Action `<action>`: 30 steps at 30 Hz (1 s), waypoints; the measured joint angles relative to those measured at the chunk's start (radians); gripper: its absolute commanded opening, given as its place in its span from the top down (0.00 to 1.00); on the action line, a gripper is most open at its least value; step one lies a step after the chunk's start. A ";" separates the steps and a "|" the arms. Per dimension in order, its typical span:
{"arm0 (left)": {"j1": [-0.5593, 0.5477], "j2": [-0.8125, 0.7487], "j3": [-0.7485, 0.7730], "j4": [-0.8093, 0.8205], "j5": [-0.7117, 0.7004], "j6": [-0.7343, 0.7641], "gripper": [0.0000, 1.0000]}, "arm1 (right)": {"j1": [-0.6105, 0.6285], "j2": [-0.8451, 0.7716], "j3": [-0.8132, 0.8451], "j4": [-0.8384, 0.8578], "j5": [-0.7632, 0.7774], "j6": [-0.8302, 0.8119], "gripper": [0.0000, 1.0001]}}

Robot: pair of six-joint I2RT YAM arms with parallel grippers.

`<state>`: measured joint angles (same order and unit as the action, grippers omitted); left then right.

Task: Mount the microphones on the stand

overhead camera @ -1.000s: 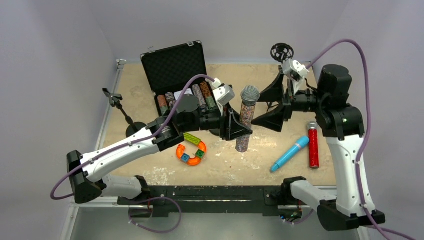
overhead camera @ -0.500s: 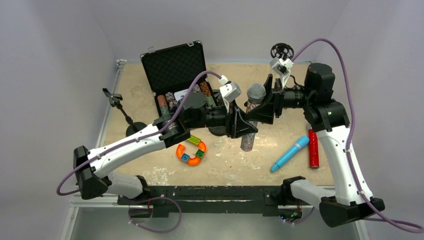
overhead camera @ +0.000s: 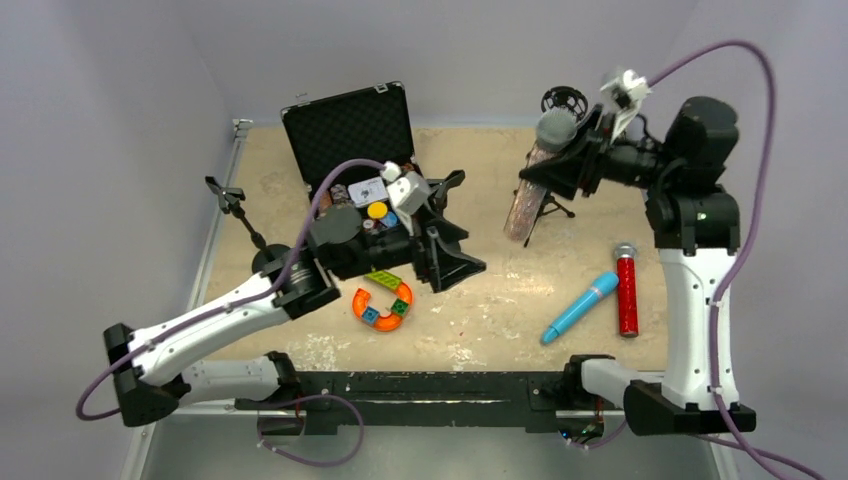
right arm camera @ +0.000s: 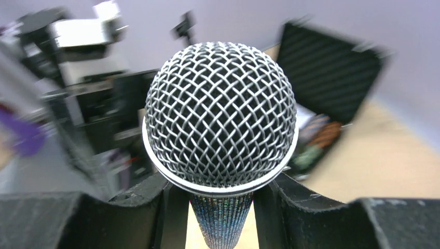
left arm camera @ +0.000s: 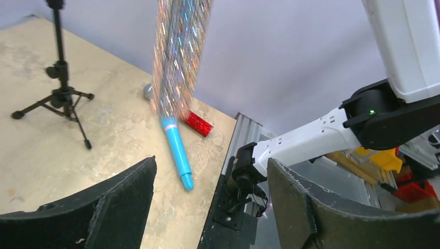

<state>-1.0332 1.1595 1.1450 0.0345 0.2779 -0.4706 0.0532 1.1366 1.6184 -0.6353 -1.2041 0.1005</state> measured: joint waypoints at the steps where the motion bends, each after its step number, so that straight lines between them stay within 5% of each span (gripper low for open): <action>1: 0.002 -0.049 -0.029 -0.004 -0.022 0.001 0.15 | -0.034 0.019 0.054 0.003 0.031 -0.010 1.00; 11: 0.005 -0.515 -0.311 -0.119 -0.240 -0.027 0.13 | -0.099 0.188 0.239 0.302 0.609 0.040 1.00; 18: 0.005 -0.639 -0.406 -0.262 -0.359 -0.053 0.10 | -0.098 0.431 0.482 0.369 0.967 0.073 1.00; 30: 0.005 -0.641 -0.405 -0.329 -0.432 -0.043 0.10 | -0.066 0.520 0.466 0.444 1.159 0.071 1.00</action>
<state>-1.0286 0.5186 0.7403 -0.2943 -0.1543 -0.5140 -0.0132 1.6562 2.0846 -0.1909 -0.0448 0.1711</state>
